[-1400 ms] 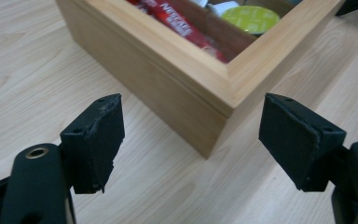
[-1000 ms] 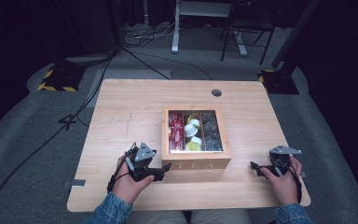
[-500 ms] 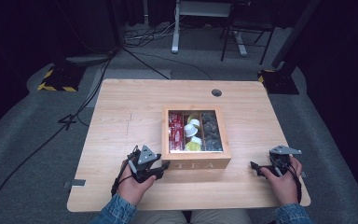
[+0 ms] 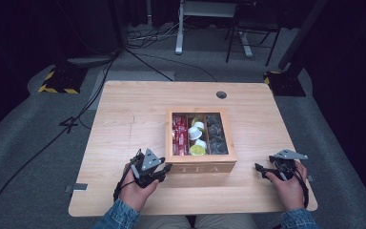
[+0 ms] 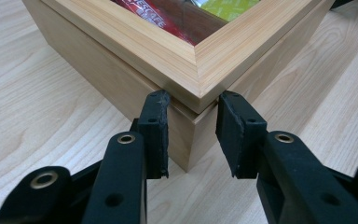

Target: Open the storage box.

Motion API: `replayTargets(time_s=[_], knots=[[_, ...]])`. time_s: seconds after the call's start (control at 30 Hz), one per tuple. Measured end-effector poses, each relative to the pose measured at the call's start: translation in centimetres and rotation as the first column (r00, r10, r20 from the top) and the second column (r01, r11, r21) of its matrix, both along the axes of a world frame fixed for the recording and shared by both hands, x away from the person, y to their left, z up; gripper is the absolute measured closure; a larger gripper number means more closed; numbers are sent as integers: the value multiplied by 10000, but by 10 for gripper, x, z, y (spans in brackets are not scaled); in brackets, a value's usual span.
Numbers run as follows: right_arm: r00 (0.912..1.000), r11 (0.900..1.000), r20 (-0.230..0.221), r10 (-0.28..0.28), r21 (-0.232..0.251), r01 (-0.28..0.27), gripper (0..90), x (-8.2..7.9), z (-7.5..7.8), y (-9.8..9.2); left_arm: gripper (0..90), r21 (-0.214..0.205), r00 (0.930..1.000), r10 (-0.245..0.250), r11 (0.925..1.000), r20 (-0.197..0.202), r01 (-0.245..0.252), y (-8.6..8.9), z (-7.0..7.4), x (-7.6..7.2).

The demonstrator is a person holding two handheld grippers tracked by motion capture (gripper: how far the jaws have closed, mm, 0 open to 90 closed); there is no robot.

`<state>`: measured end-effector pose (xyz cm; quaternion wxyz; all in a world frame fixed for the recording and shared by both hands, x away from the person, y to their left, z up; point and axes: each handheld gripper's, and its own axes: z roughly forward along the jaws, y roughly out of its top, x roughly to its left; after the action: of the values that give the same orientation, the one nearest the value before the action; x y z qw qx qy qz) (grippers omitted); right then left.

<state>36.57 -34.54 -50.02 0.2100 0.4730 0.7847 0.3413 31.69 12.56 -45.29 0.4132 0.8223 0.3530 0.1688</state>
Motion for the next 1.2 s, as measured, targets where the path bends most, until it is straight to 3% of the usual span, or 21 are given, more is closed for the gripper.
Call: replayTargets(time_s=[0.13,0.2,0.37,0.53,0.73,0.83,0.93,1.03,1.07,1.13,1.2], knots=[[9997,9998,67,214,50,-214,280,-3,6,4,645,-60,10000,-12,10000,-25,12,0,1,0],[9992,9993,-124,372,-39,-372,309,-7,13,7,653,-165,10000,-20,9999,-42,19,0,2,1],[9949,9948,-290,963,367,-952,328,-13,23,13,653,-180,10000,-47,9998,-36,46,0,3,2],[9820,9792,154,1883,745,-1889,368,-23,46,36,652,-275,10000,-36,9996,-4,35,0,4,3],[9659,9607,371,2562,1011,-2587,381,-24,54,56,648,-262,10000,-45,9996,-44,44,0,5,4],[9649,9589,461,2586,1084,-2622,379,-25,57,62,641,-237,10000,-56,9997,-54,54,-1,5,4],[9569,9494,517,2857,1204,-2899,388,-23,60,70,638,-220,9999,-75,9997,-70,73,-1,5,4],[9534,9468,500,2974,1129,-3013,419,-23,61,74,633,-237,9999,-80,9997,-74,78,-1,5,5],[9485,9422,632,3105,1119,-3159,485,-23,61,78,630,-251,9999,-72,9997,-71,70,-1,6,5],[9449,9394,643,3211,1051,-3263,522,-22,61,82,624,-201,10000,-60,9998,-56,59,-1,6,5],[9448,9402,692,3203,985,-3259,525,-21,60,84,623,-196,10000,-55,9998,-61,54,-2,6,5]])
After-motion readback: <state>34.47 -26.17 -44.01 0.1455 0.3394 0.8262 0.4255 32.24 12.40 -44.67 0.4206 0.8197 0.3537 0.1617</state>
